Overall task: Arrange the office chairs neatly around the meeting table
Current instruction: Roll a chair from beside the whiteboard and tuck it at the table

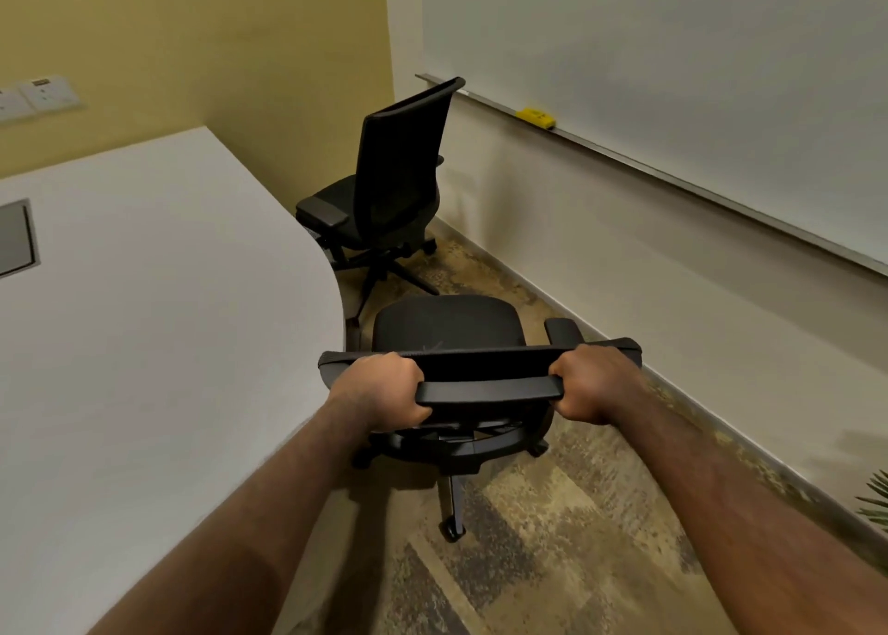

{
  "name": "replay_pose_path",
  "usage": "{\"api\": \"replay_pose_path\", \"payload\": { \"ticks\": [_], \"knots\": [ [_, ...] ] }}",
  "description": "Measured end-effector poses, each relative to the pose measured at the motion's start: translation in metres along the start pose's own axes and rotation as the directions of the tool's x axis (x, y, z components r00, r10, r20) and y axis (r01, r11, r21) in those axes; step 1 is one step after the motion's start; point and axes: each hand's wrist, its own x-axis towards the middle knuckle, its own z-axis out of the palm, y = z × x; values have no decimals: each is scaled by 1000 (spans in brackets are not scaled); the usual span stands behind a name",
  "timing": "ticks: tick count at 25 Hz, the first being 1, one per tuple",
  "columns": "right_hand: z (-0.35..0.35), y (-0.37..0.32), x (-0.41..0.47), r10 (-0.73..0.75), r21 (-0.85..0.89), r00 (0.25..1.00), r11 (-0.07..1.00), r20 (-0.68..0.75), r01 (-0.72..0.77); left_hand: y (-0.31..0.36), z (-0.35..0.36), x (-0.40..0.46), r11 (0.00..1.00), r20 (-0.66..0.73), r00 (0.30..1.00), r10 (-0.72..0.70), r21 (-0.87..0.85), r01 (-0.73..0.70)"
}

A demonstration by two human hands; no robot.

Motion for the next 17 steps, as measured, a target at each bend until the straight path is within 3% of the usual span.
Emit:
{"api": "replay_pose_path", "payload": {
  "ticks": [10,17],
  "knots": [
    [-8,90,24,-225,-11,974,974,23,225,84,9,24,975,-95,970,-223,-30,221],
    [-14,123,53,-319,-27,948,947,3,319,105,4,45,957,-123,949,-290,-61,285]
  ]
}}
